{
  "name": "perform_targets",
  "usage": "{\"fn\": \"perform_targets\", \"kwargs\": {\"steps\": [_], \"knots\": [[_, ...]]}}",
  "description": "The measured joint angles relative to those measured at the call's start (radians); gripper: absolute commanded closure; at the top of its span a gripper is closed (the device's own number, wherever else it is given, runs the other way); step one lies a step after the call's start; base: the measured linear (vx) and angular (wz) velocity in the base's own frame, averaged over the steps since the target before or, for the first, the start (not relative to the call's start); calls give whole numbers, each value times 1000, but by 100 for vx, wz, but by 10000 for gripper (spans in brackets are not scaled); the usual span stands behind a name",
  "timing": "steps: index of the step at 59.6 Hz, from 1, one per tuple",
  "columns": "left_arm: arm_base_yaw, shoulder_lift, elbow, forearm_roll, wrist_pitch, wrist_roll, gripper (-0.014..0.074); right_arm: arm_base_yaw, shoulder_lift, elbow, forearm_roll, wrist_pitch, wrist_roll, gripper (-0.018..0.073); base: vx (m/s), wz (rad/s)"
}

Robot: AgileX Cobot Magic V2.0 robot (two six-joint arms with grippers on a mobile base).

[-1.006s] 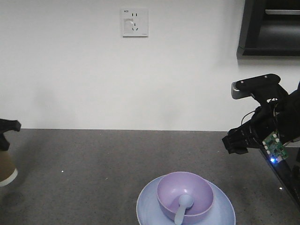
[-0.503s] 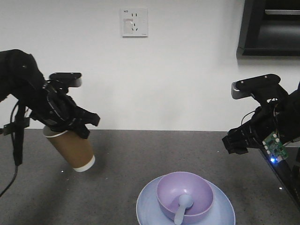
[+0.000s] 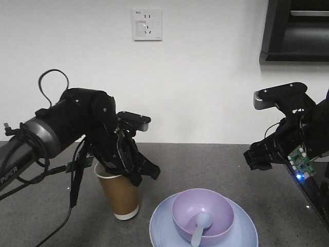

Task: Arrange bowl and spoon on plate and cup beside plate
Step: 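Carry the cup beside the plate and set it down with the left gripper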

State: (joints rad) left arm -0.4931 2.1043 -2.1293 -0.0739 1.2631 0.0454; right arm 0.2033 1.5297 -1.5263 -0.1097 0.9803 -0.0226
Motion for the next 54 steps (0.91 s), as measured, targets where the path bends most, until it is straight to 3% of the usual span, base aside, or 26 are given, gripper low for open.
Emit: {"fn": "perform_targets", "kwargs": {"steps": [10,35,45,54], "knots": [[-17,15,0,42,0,-14,596,0,0,0,0,2,0,-25,0,0],[-17,15,0,38,0,-15,580,0,0,0,0,2,0,-25,0,0],[-17,15,0,38,0,-18,483,0,0,0,0,2,0,-25,0,0],[-17,15,0,38,0,-18,321,0,0,0,0,2,0,-25,0,0]]}}
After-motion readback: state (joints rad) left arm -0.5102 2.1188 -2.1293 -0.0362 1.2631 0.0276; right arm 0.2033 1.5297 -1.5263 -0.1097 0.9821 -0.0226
